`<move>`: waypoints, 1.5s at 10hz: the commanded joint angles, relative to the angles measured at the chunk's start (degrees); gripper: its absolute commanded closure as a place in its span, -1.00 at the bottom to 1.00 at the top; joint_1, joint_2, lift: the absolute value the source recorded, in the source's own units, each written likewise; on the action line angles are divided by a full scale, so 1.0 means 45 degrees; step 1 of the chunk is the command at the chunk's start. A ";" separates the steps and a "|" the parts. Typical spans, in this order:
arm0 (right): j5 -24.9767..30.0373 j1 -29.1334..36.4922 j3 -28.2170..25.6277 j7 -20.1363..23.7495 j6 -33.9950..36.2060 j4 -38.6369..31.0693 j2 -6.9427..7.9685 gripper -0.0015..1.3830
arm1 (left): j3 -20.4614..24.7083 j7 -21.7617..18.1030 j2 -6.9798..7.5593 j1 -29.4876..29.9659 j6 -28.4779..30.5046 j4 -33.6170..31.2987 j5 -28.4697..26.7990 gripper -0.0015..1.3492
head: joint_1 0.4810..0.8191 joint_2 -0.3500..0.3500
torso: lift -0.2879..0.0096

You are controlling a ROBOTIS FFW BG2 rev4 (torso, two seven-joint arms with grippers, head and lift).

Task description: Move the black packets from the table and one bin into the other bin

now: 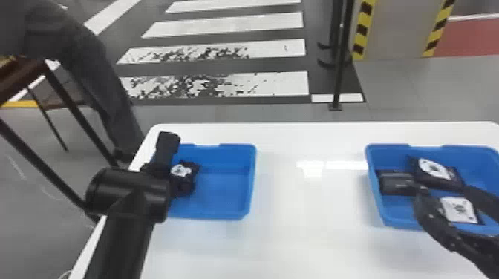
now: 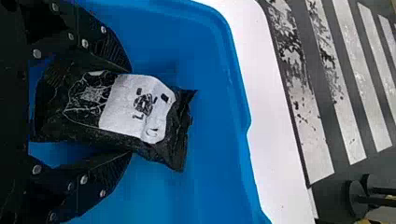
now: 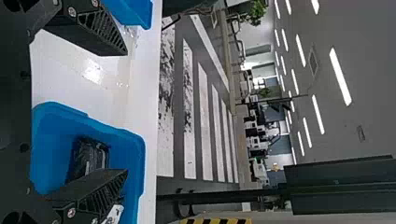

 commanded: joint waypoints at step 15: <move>-0.1556 -0.2625 0.0801 0.0253 -0.0015 0.0169 -0.0332 -0.81 | -0.1082 -0.0076 -0.0655 0.5104 -0.3441 -0.9646 0.3700 0.80 | 0.27 0.15 | 0.20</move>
